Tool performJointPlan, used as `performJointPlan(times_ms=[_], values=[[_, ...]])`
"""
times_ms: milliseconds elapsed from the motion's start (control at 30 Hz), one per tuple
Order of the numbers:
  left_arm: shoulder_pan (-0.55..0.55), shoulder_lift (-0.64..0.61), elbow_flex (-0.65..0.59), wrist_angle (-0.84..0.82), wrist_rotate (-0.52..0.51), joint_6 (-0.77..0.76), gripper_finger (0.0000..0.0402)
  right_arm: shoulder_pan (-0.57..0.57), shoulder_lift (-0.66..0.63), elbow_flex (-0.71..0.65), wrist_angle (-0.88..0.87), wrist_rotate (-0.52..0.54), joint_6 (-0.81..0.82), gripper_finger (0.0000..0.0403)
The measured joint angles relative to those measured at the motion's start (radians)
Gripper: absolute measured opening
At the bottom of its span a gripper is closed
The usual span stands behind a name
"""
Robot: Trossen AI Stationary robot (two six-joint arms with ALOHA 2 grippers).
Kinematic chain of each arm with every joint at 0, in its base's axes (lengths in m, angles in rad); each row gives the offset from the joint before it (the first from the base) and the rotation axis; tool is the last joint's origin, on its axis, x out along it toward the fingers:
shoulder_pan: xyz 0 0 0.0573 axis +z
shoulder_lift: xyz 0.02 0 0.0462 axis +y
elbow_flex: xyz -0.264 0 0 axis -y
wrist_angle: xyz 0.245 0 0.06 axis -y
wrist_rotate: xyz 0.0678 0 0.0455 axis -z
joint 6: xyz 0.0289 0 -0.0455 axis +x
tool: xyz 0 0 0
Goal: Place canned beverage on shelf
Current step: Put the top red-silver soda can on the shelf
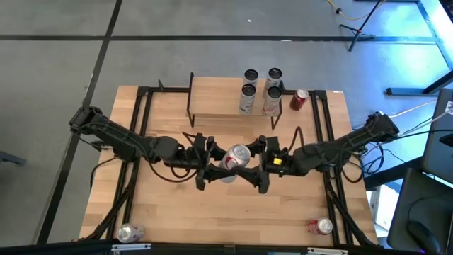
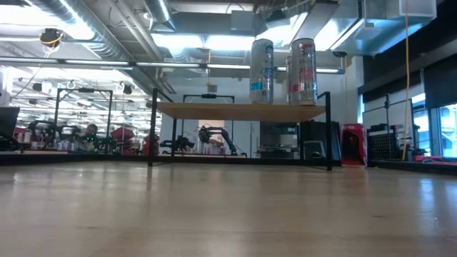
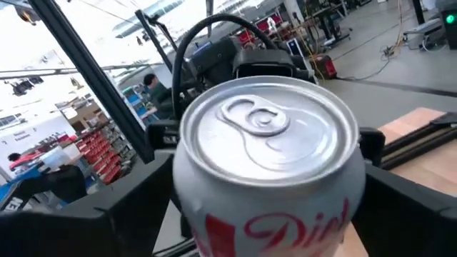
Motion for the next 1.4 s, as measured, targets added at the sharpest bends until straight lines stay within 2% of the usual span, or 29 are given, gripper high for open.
performJointPlan(times_ms=[100,300,433,633,800,1033,1133,1300,1400], values=[[0.0,0.0,0.0,0.001,-0.003,0.0,0.0259,-0.009,0.002,0.0,0.028,-0.014,-0.025,0.035],[0.0,0.001,0.0,0.001,-0.003,0.016,0.026,-0.014,-0.001,0.0,0.036,-0.013,-0.082,0.027],[0.0,0.001,0.0,0.0,-0.001,0.024,0.027,-0.026,-0.002,0.0,0.03,-0.022,-0.089,0.027],[0.0,0.002,0.0,-0.012,0.017,0.042,0.0308,-0.027,-0.002,0.0,0.013,-0.028,-0.106,0.027],[0.0,-0.004,0.002,-0.048,0.122,0.036,0.033,-0.025,-0.001,0.001,-0.01,-0.071,-0.134,0.027],[0.003,-0.005,0.002,-0.228,0.267,0.002,0.0334,-0.023,0.006,0.0,-0.149,-0.144,-0.099,0.027],[-0.005,-0.005,0.002,-0.353,0.276,-0.048,0.0334,-0.023,0.034,0.001,-0.21,-0.152,-0.089,0.027],[-0.027,-0.006,0.002,-0.626,0.299,-0.164,0.0334,-0.027,0.107,0.0,-0.265,-0.105,-0.106,0.027],[-0.046,-0.008,0.002,-0.679,0.307,-0.233,0.0334,-0.034,0.176,0.0,-0.299,-0.047,-0.117,0.027]])
